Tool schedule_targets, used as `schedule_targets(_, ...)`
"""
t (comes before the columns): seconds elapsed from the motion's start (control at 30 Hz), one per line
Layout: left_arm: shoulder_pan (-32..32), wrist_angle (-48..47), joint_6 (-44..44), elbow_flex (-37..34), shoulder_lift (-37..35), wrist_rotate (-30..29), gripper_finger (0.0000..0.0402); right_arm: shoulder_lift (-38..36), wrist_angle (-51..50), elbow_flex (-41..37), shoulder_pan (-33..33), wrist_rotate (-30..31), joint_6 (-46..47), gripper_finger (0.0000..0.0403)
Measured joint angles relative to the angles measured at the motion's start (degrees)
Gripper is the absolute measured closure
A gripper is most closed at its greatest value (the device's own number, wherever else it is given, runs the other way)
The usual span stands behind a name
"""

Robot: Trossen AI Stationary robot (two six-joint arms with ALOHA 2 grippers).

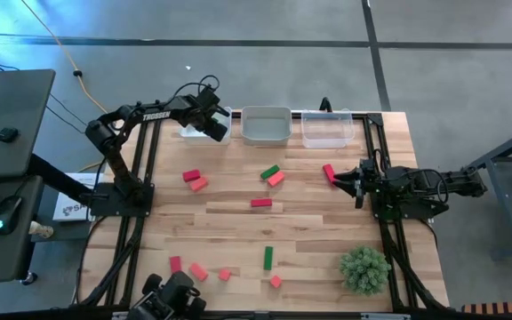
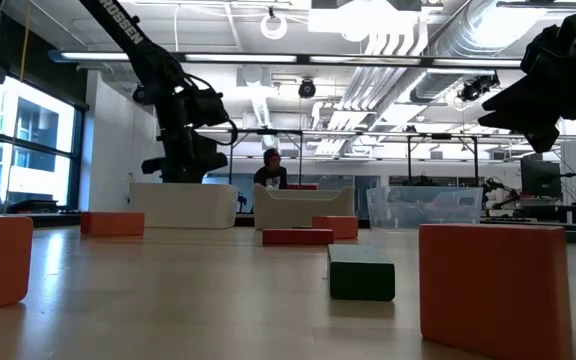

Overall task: Sort & place blocks by color
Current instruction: Put the green wooden block into the white bin, then put the red wooden block into the transparent bin

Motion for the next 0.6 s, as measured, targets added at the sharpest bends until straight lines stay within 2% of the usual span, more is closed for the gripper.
schedule_targets(0.13, 0.0, 0.02, 0.0, 0.0, 0.0, -0.02, 0.031, 0.0, 0.0, 0.0, -0.01, -0.01, 0.0, 0.0281)
schedule_targets(0.4, 0.0, 0.04, 0.0, 0.0, 0.0, -0.04, 0.0267, 0.0, -0.01, 0.0, 0.0, 0.02, -3.23, 0.0281)
schedule_targets(0.6, 0.0, 0.04, -0.01, 0.0, 0.0, -0.04, 0.026, 0.0, -0.01, 0.0, -0.01, 0.04, -6.59, 0.0281)
